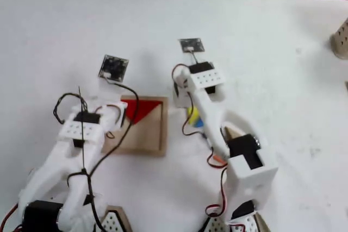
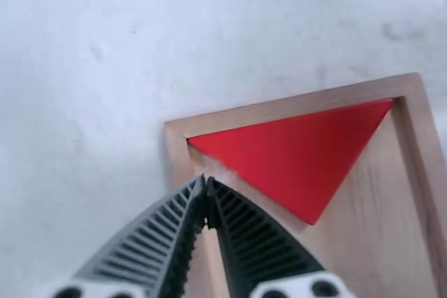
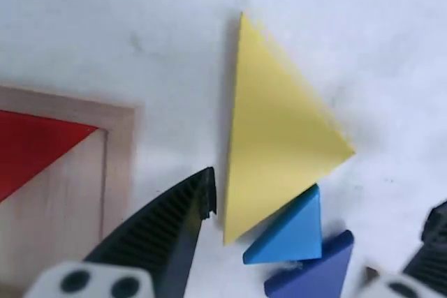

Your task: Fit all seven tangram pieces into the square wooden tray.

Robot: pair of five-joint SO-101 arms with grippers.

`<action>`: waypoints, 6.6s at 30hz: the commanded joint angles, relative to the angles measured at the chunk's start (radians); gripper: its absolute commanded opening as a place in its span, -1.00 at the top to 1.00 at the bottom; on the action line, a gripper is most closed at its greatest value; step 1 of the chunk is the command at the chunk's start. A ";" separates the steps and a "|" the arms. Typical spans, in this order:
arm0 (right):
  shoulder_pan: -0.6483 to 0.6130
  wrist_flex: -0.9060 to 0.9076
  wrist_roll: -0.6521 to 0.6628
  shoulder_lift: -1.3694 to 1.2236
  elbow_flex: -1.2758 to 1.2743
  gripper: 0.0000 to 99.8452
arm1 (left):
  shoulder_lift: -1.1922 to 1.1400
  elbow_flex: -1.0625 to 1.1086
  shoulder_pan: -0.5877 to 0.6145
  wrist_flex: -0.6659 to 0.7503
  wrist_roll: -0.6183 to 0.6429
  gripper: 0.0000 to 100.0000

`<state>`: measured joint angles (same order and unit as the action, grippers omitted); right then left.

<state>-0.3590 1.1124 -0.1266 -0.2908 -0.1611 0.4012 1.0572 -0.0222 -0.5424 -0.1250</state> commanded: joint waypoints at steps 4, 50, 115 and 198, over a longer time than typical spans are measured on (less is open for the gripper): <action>0.031 -0.033 0.018 -0.045 0.032 0.13 | 0.035 -0.003 -0.005 0.012 -0.012 0.94; 0.088 0.021 0.140 -0.150 0.155 0.13 | 0.035 -0.003 -0.004 0.012 -0.012 0.94; 0.160 0.503 0.680 -0.639 0.984 0.19 | 0.030 -0.005 0.008 0.020 -0.012 0.94; 0.127 0.572 0.681 -0.679 1.060 0.19 | 0.031 -0.003 0.010 0.018 -0.014 0.94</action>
<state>-0.1964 1.6648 0.5654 -0.9782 0.8930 0.4012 1.0572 -0.0192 -0.5424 -0.1297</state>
